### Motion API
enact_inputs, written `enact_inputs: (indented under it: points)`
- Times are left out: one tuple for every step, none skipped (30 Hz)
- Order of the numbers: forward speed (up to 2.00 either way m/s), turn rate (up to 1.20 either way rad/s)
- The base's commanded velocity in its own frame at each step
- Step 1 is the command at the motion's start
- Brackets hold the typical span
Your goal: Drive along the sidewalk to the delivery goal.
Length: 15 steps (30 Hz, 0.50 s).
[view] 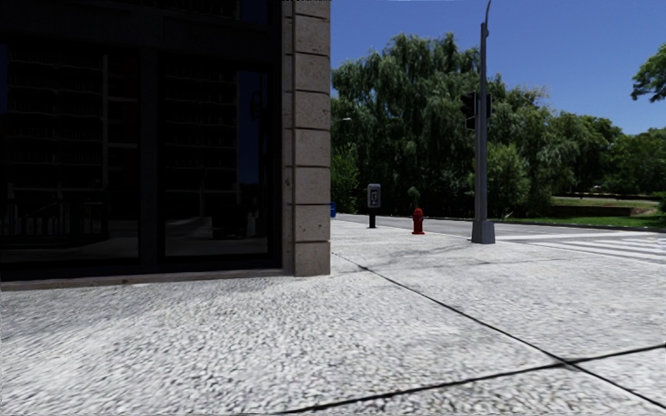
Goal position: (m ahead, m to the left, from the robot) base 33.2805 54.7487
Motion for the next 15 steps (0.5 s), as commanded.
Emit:
enact_inputs:
  points:
    - [1.19,-0.44]
    - [1.19,-0.44]
    - [1.19,-0.44]
    - [1.19,-0.44]
    - [1.19,-0.44]
    - [1.19,-0.44]
    - [1.23,-0.44]
    - [1.27,-0.44]
    - [1.29,-0.44]
    - [1.29,-0.44]
    - [1.32,-0.44]
    - [1.34,-0.44]
    - [1.35,-0.44]
    - [1.36,-0.43]
    - [1.36,-0.43]
